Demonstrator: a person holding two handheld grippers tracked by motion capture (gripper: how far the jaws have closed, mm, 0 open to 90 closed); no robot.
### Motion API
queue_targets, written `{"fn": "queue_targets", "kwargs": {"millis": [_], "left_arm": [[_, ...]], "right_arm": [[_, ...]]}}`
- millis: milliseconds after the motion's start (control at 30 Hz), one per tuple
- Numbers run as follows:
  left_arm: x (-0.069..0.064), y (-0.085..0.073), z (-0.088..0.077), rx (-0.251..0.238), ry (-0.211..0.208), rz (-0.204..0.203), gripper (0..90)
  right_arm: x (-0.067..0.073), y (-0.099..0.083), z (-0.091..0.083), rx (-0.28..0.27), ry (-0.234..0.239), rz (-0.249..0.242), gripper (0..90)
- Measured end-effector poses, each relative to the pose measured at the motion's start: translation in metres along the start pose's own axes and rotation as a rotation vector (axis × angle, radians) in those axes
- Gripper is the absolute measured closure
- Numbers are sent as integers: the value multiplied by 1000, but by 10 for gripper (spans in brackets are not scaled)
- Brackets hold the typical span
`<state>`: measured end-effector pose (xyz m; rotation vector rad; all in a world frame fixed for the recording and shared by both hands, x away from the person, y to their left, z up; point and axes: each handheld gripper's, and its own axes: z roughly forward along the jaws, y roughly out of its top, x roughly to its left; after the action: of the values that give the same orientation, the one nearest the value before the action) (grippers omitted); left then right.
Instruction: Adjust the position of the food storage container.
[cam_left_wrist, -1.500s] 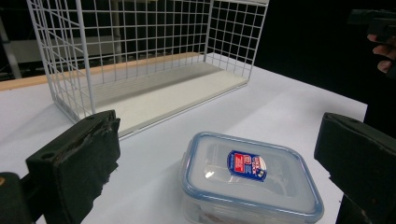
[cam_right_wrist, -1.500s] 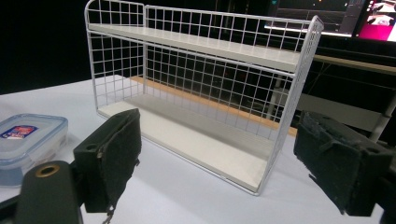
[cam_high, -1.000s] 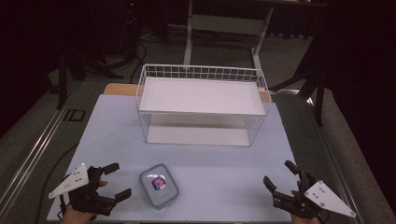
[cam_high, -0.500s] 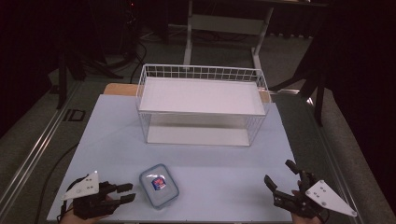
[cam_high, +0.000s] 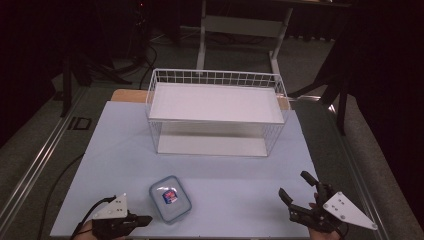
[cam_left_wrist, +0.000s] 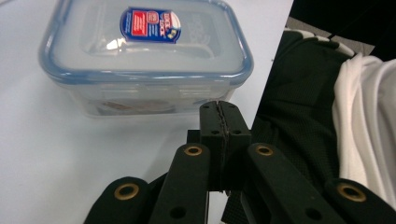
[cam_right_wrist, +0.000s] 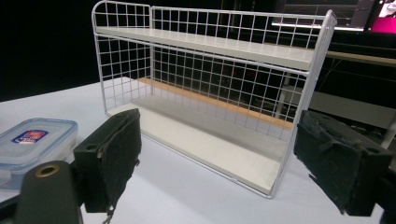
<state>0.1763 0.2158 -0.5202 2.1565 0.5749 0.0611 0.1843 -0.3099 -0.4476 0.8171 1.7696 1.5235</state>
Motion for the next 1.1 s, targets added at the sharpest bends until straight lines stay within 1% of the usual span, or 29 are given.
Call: {"fn": "queue_targets", "kwargs": {"millis": [67, 100, 167, 200, 233, 300, 333, 400, 433, 500, 567, 600, 633, 667, 700, 767, 833, 867, 900, 933, 1000, 1100], "left_arm": [[0, 1, 2, 8, 1, 6, 900], [0, 3, 6, 14, -11, 5, 900], [0, 6, 11, 24, -14, 16, 900], [0, 7, 14, 31, -24, 21, 900], [-1, 9, 17, 36, -23, 32, 900], [-1, 12, 22, 42, -31, 37, 900], [-1, 12, 22, 42, -31, 37, 900], [0, 16, 29, 47, -23, 46, 900], [1, 18, 32, 40, -26, 39, 900], [1, 24, 38, 38, -23, 46, 900], [1, 29, 45, 30, -38, 51, 900], [1, 32, 49, 32, -42, 50, 900], [0, 34, 52, 36, -43, 59, 900], [-1, 36, 55, 36, -37, 69, 900], [-1, 36, 55, 36, -37, 69, 900], [-3, 42, 63, 28, -35, 75, 900], [-3, 45, 67, 24, -39, 74, 900], [-3, 47, 69, 21, -34, 78, 900], [-3, 49, 71, 19, -33, 73, 900], [-3, 49, 71, 19, -33, 73, 900], [-3, 55, 78, 12, -19, 77, 900], [-4, 59, 84, 4, -10, 78, 900]], "right_arm": [[0, 0, 0, 0, 2, -2, 149], [1, 0, 1, 4, 3, -6, 149], [1, 0, 1, 11, 5, -3, 150], [0, -1, 2, 12, 3, -3, 149], [0, -1, 2, 12, 3, -1, 149], [-1, -1, 1, 14, 0, -2, 149], [-1, -1, 1, 14, 0, -2, 149], [-1, -1, 0, 11, 0, -1, 149], [-2, -1, 0, 10, 0, 0, 149], [-2, -1, 0, 13, 2, 2, 149], [-3, -1, 1, 12, 4, 6, 149], [-3, -1, 1, 12, 4, 4, 150], [-3, -1, 0, 13, 4, 2, 149], [-3, -1, 0, 12, 6, 2, 150], [-3, -1, 0, 12, 6, 2, 150], [-3, -1, 0, 14, 9, 4, 149], [-3, -1, 0, 14, 12, 11, 149], [-3, -1, 0, 15, 12, 12, 150], [-4, -1, 0, 17, 13, 12, 149], [-4, -1, 0, 17, 13, 12, 149], [-3, -1, 0, 18, 16, 12, 150], [-3, -2, 1, 22, 21, 14, 149]]}}
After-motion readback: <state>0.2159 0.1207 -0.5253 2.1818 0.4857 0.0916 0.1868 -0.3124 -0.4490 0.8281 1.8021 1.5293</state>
